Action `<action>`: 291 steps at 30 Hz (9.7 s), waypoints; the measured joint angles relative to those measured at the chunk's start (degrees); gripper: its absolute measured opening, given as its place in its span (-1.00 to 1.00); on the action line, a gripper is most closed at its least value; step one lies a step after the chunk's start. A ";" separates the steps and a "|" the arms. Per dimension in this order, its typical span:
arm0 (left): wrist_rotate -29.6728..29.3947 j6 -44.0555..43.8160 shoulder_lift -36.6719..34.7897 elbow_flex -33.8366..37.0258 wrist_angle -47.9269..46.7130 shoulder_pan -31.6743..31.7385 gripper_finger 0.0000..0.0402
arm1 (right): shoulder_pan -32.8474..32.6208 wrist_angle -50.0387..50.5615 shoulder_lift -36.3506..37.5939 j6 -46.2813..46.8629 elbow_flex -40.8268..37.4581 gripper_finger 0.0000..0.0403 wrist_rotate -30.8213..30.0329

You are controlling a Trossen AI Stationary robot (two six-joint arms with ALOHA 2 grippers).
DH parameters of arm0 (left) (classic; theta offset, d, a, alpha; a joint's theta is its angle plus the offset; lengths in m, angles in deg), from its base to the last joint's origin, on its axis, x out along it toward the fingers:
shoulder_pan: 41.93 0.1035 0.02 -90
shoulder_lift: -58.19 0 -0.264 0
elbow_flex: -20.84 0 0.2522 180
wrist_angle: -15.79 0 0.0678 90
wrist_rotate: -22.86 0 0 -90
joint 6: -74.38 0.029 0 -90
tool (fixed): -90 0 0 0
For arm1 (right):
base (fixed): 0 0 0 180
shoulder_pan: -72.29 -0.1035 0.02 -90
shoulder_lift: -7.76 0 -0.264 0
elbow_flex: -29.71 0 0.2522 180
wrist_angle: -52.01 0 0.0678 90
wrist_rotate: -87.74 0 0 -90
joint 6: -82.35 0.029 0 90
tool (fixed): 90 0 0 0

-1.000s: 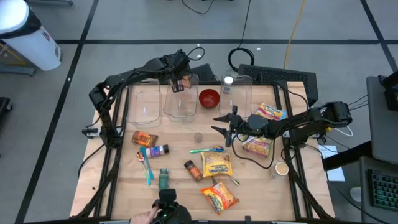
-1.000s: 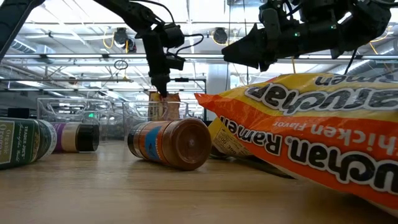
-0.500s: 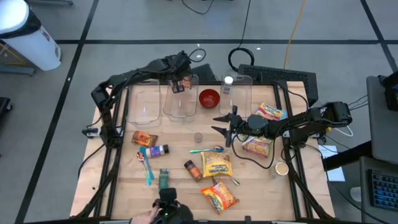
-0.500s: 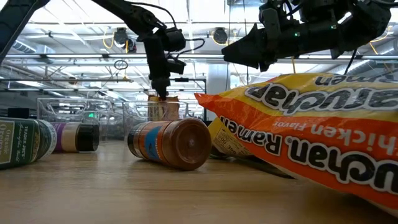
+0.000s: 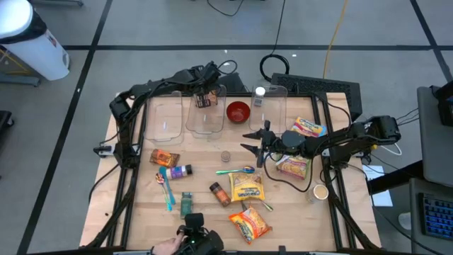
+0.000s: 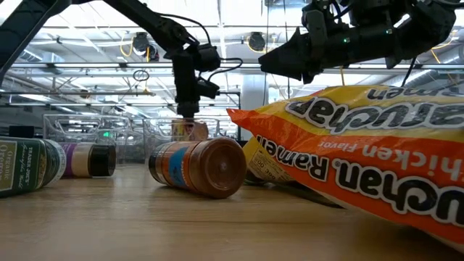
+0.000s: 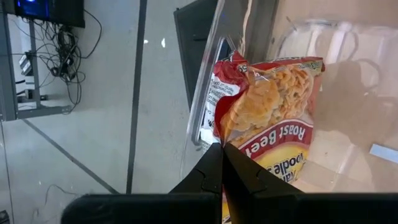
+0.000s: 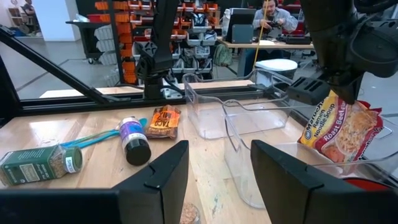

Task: Pick & Place Food Item
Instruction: Put the red noodle pack into the middle transparent bin, then put the white spoon into the left transparent bin

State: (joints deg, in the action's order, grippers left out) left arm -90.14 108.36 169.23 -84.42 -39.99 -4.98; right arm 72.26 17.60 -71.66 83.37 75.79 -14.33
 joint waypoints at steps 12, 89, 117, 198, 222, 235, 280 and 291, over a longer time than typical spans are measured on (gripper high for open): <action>0.04 -0.01 0.02 0.00 0.67 0.00 -0.86 | 0.00 0.04 0.00 -0.14 0.00 -0.18 -0.07; 27.47 -39.92 -44.79 39.53 34.50 -28.06 -0.32 | 0.00 1.28 0.00 3.05 0.00 -0.18 0.10; 12.39 -31.95 -43.87 60.48 73.61 -36.68 -0.32 | 0.00 1.78 0.00 0.43 0.00 -0.18 -0.07; 12.39 -23.95 -43.87 60.48 76.50 -36.65 -0.32 | 2.64 -3.36 0.02 -6.62 0.00 -0.18 0.07; 12.41 -29.00 -43.79 60.46 78.90 -36.59 -0.32 | 2.55 -8.17 0.02 -11.61 0.02 -0.18 0.18; 18.79 -37.98 -43.50 60.46 63.65 -38.83 -0.32 | 2.56 -5.53 0.02 -8.12 0.02 -0.18 11.02; 16.87 -31.36 -43.52 60.46 66.18 -39.82 -0.32 | 2.56 59.42 14.83 3.26 0.07 -0.18 15.09; 16.87 -29.50 -43.52 60.46 66.14 -39.85 -0.32 | 0.98 60.87 14.73 8.03 0.07 -0.18 19.81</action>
State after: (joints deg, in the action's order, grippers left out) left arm -73.27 78.86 125.71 -23.96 26.15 -44.83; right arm 73.24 78.46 -56.92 91.40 75.86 5.47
